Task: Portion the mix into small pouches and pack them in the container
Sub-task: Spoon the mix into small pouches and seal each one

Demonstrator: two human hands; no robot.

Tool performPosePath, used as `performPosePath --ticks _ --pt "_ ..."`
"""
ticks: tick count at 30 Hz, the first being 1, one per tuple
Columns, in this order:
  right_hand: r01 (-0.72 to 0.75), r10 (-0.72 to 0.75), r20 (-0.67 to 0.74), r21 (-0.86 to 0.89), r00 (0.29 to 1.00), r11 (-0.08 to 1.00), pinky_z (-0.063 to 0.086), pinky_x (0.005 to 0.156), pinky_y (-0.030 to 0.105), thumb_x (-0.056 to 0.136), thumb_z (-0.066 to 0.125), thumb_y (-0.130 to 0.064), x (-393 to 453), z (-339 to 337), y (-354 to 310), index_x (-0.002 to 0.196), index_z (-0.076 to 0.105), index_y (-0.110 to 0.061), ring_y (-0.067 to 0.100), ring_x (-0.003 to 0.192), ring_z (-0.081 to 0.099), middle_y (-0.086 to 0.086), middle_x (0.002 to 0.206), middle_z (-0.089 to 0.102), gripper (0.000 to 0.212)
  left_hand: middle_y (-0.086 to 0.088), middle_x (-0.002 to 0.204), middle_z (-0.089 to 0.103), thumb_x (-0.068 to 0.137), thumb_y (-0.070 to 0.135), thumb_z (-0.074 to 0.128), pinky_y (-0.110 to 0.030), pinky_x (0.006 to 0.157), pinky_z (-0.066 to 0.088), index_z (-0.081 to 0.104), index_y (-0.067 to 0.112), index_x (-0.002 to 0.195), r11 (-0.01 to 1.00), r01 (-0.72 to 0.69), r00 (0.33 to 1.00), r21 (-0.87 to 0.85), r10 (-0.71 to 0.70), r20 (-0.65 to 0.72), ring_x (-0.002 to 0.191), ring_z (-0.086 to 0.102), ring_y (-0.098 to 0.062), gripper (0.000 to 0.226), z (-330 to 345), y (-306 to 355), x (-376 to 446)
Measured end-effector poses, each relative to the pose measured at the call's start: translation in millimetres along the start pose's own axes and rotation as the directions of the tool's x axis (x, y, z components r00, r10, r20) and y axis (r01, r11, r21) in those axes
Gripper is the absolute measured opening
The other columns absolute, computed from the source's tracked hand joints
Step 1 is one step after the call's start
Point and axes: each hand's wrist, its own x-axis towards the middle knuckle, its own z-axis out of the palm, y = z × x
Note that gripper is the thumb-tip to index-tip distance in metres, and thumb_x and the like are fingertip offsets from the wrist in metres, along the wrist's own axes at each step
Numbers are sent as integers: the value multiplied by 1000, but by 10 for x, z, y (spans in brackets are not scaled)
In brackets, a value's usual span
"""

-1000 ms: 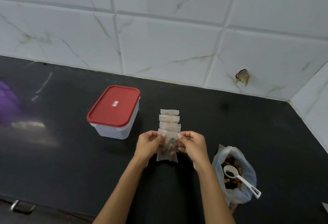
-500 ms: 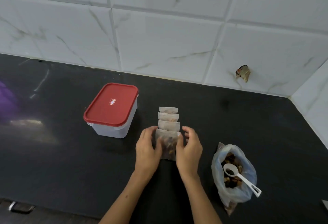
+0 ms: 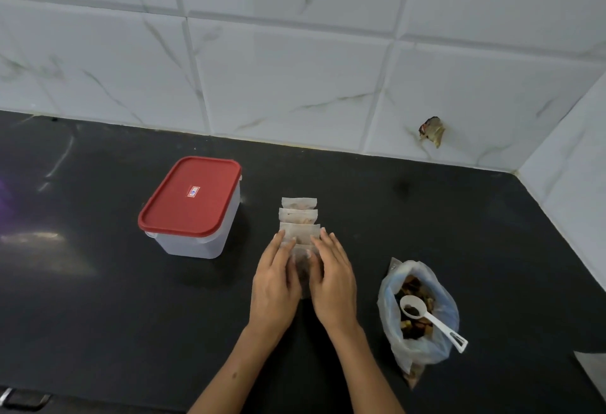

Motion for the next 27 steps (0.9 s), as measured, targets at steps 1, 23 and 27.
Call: performPosePath --ticks 1,23,27 --pt "-14 14 -31 29 999 999 32 114 33 101 45 -26 36 -85 -36 133 55 -17 9 140 29 -3 147 44 35 -10 144 47 92 1 56 -29 106 40 56 4 130 999 -31 999 -10 31 -10 133 45 -19 38 6 71 37" --pt "-970 810 -584 168 47 177 42 94 44 89 64 -33 -1105 -2797 1750 129 46 3 41 123 40 27 134 42 57 -8 114 56 95 23 52 -30 88 45 50 2 125 979 141 419 -149 77 905 106 54 -22 36 2388 2633 -615" --pt "-961 851 -525 228 16 159 45 92 39 86 66 -18 -1039 -2883 1848 125 51 4 39 118 49 25 129 51 47 -12 128 54 90 16 54 -31 94 46 46 4 132 964 245 421 -104 -9 907 117 53 -25 44 2593 2679 -740"
